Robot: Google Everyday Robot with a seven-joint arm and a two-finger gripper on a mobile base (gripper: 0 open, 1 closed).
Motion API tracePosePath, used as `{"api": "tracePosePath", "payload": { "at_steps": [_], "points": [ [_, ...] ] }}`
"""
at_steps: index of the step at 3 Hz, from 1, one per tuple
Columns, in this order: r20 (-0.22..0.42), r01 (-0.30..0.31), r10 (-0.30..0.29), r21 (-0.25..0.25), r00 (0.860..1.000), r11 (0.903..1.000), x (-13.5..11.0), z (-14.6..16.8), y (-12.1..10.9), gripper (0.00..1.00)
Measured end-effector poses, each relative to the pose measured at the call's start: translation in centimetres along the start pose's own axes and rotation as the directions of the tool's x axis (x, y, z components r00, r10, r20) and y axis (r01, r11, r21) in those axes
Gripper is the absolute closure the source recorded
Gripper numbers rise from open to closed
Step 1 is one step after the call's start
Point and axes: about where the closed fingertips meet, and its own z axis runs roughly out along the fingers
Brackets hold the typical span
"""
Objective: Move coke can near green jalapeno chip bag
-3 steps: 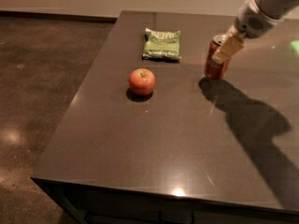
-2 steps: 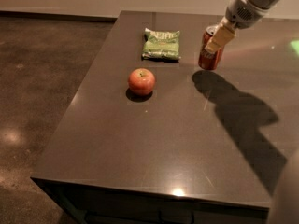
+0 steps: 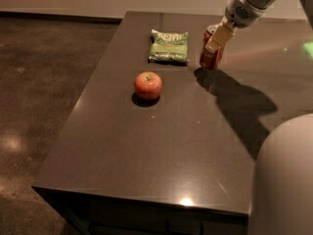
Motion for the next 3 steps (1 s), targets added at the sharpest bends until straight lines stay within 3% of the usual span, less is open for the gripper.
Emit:
{"api": "tracePosePath", "payload": {
  "at_steps": [1, 3],
  "points": [
    [-0.003, -0.005, 0.005, -0.008, 1.000, 1.0000, -0.2, 1.3, -0.5, 0.85],
    [0.002, 0.000, 0.000, -0.050, 1.000, 0.9987, -0.7, 3.4, -0.4, 0.39]
  ]
}}
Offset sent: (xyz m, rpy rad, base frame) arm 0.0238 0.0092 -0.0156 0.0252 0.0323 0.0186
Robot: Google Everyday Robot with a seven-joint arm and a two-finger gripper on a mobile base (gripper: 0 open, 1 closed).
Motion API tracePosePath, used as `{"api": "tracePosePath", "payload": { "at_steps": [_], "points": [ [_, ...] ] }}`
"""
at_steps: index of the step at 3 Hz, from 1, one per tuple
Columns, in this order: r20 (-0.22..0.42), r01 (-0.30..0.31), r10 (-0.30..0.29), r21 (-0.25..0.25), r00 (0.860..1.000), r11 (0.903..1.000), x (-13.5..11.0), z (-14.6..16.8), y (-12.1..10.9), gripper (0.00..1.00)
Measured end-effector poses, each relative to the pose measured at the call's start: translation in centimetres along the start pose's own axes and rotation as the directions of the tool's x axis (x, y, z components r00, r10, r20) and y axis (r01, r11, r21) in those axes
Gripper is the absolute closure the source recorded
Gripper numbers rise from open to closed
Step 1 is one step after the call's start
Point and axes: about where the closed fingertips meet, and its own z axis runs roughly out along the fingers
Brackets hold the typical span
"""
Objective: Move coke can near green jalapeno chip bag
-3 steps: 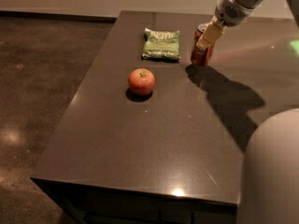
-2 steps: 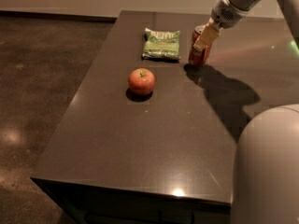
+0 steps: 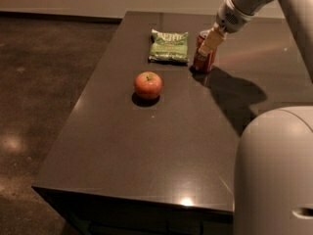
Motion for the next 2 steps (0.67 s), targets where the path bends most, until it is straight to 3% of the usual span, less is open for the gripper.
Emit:
{"api": "tracePosePath", "payload": {
  "at_steps": [1, 2],
  "points": [
    [-0.004, 0.016, -0.016, -0.014, 1.000, 0.9998, -0.13, 0.60, 0.03, 0.16],
    [-0.003, 0.018, -0.018, -0.017, 1.000, 0.9997, -0.23, 0.99, -0.01, 0.00]
  ]
}}
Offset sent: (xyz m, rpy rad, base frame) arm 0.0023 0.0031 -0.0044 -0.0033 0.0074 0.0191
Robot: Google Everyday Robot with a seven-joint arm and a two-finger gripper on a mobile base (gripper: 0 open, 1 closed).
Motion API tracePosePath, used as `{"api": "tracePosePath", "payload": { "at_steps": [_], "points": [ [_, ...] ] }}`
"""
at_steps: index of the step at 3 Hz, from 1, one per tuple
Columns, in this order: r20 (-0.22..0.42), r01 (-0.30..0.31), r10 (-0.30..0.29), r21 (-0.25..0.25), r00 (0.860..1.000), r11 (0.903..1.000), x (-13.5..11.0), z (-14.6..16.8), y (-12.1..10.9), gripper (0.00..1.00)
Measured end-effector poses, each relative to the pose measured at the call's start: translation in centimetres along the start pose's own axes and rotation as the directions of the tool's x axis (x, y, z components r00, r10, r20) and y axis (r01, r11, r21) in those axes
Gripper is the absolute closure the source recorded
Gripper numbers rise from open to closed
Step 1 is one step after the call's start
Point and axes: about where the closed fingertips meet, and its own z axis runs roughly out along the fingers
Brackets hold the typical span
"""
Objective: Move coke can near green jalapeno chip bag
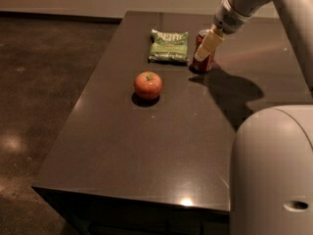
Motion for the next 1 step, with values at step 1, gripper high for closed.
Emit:
{"api": "tracePosePath", "payload": {
  "at_steps": [1],
  "points": [
    [0.000, 0.000, 0.000, 0.000, 1.000, 1.0000, -0.01, 0.02, 0.00, 0.00]
  ]
}}
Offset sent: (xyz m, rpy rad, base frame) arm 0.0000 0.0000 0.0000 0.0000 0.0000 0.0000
